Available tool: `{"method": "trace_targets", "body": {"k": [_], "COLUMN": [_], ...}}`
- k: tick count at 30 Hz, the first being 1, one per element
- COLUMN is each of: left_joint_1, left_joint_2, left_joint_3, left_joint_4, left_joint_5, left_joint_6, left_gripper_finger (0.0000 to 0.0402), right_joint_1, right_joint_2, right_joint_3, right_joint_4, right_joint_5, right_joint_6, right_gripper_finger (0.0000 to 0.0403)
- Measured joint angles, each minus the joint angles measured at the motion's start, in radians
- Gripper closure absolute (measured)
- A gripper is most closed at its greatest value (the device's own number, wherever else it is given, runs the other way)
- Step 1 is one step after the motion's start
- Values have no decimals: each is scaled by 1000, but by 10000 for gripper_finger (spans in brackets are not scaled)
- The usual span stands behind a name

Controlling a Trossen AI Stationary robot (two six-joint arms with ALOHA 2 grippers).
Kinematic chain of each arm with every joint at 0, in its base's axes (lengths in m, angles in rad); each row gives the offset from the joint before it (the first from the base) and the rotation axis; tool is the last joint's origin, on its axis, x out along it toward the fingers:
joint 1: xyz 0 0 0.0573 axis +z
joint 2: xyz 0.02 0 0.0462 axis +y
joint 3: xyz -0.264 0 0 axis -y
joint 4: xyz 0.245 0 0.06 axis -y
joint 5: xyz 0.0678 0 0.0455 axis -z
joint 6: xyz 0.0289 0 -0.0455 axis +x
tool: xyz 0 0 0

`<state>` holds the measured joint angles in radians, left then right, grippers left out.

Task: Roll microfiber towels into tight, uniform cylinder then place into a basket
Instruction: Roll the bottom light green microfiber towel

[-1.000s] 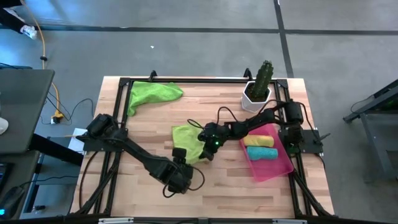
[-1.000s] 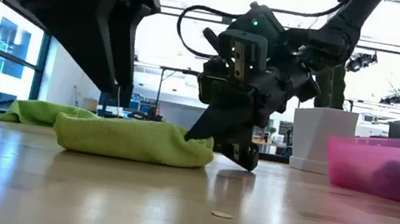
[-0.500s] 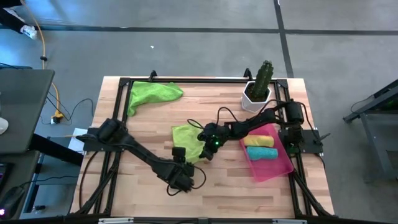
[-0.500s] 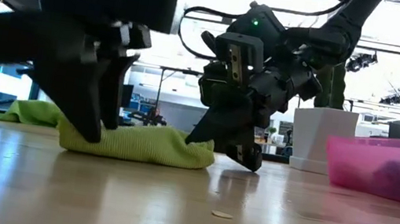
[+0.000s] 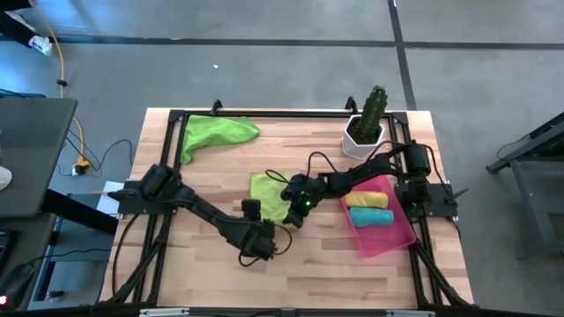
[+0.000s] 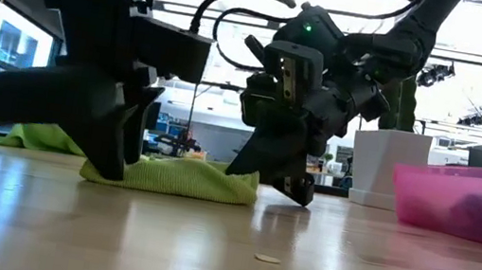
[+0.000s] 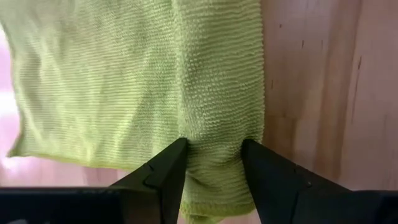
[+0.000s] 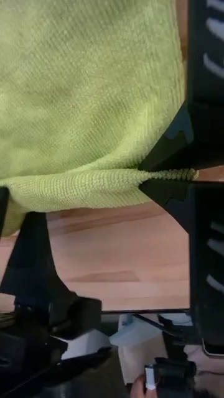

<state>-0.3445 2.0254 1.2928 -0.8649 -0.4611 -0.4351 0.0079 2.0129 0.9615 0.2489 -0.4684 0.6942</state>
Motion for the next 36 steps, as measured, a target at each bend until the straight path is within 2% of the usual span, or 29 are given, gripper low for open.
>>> {"method": "trace_targets", "body": {"k": [4, 10, 14, 17, 19, 22, 29, 31, 36], "left_joint_1": [6, 8, 7, 6, 13, 28, 55, 56, 64], "left_joint_2": [-3, -7, -7, -7, -7, -8, -9, -9, -9], "left_joint_3": [-24, -22, -22, -23, -24, -24, -24, -24, -24], "left_joint_4": [29, 76, 125, 153, 155, 155, 156, 156, 157], "left_joint_5": [70, 259, 366, 385, 387, 408, 430, 435, 463], "left_joint_6": [7, 45, 46, 46, 42, 22, 19, 14, -8], "left_gripper_finger": [258, 287, 313, 332, 341, 352, 360, 360, 360], "right_joint_1": [-1, -5, 2, 46, 98, 197, 381, 400, 408], "right_joint_2": [-6, -75, -164, -209, -241, -251, -219, -203, -155], "right_joint_3": [-1, -9, -4, -6, -4, -3, -2, -2, -2], "right_joint_4": [-1, -63, -149, -222, -230, -234, -208, -182, -74], "right_joint_5": [6, 4, 2, 20, 76, 231, 721, 766, 731], "right_joint_6": [-95, -240, -442, -627, -733, -870, -976, -964, -901], "right_gripper_finger": [393, 325, 290, 283, 282, 281, 281, 280, 255]}}
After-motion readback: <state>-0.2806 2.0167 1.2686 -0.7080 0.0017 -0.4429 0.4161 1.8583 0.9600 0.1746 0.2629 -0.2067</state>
